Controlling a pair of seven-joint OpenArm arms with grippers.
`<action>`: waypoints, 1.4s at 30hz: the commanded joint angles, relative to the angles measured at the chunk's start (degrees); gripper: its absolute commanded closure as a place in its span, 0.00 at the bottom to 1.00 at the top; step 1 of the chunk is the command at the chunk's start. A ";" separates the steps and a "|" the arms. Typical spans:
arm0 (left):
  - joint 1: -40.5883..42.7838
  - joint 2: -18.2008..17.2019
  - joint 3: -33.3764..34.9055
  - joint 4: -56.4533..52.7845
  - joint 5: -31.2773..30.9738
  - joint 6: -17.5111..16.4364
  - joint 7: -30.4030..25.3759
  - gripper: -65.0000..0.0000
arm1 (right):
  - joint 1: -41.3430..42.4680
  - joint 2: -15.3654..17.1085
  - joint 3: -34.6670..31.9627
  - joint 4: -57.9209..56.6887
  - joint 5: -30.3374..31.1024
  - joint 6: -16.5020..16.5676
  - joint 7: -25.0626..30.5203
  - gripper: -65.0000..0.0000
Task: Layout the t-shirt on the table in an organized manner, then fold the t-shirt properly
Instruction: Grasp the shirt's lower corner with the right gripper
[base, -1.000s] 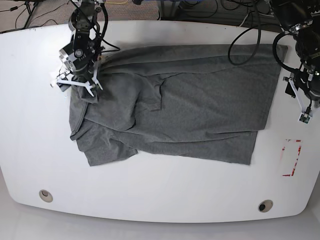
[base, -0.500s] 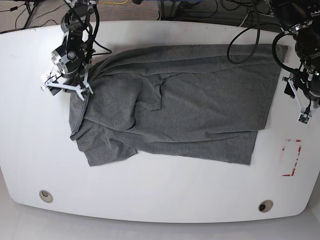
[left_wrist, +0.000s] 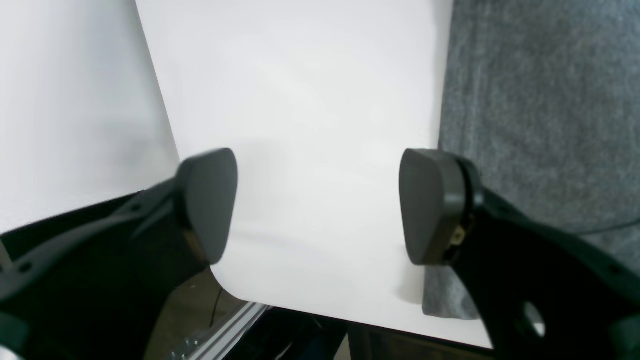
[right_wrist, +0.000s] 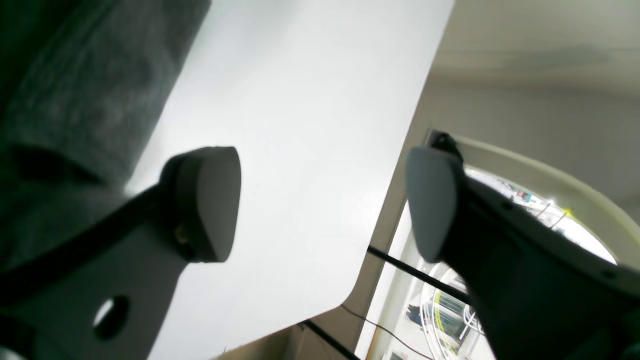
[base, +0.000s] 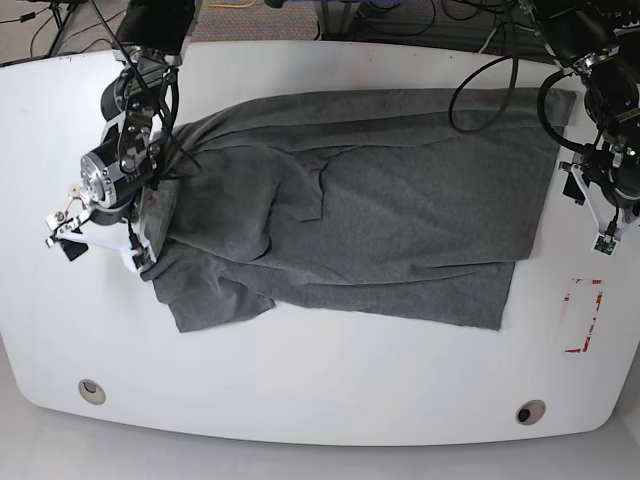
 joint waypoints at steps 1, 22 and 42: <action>-0.85 -0.83 -0.10 0.96 0.24 -0.03 -0.56 0.26 | 2.12 -0.69 0.06 -0.16 -0.68 -0.14 0.23 0.25; -12.45 2.16 -0.19 0.79 0.06 -0.03 -0.74 0.26 | 17.50 -11.15 18.78 -20.91 3.10 -0.14 14.47 0.25; -14.48 4.53 1.66 0.79 0.24 -0.03 -0.74 0.26 | 26.38 -8.52 38.65 -41.13 13.91 -0.14 21.41 0.25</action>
